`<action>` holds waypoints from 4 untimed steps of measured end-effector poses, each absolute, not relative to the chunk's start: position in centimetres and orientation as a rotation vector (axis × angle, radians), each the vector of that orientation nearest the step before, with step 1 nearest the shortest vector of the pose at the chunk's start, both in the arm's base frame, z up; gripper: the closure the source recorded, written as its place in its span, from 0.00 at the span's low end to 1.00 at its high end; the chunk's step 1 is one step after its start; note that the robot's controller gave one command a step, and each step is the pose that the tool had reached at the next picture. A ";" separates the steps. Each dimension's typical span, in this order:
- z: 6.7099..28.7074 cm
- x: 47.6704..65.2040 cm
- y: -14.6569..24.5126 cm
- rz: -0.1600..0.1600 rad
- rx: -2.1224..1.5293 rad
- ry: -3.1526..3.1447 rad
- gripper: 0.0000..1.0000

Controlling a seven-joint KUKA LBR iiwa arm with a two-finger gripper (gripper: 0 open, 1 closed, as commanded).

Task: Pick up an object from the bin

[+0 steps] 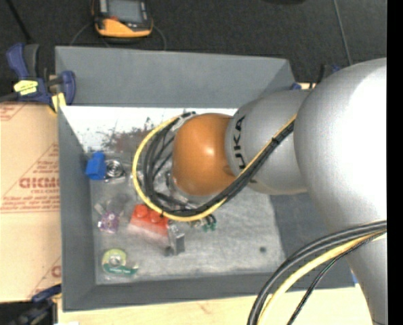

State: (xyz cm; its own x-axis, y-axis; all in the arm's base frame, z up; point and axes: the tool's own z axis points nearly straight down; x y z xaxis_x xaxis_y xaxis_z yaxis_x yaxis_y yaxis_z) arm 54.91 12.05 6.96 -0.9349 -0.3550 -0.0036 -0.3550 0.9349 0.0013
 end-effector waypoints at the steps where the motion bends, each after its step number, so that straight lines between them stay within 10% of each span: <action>1: 7.0 51.9 8.8 -0.002 -0.790 3.041 0.00; 2: 7.1 53.4 14.2 0.002 -0.899 3.004 0.00; 3: 7.0 53.3 14.1 0.002 -0.892 3.009 1.00; 4: 18.7 51.7 16.0 0.000 -1.150 2.914 1.00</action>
Offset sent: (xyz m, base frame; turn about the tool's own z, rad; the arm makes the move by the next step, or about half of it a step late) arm -0.0300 -0.0298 0.0004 -0.1489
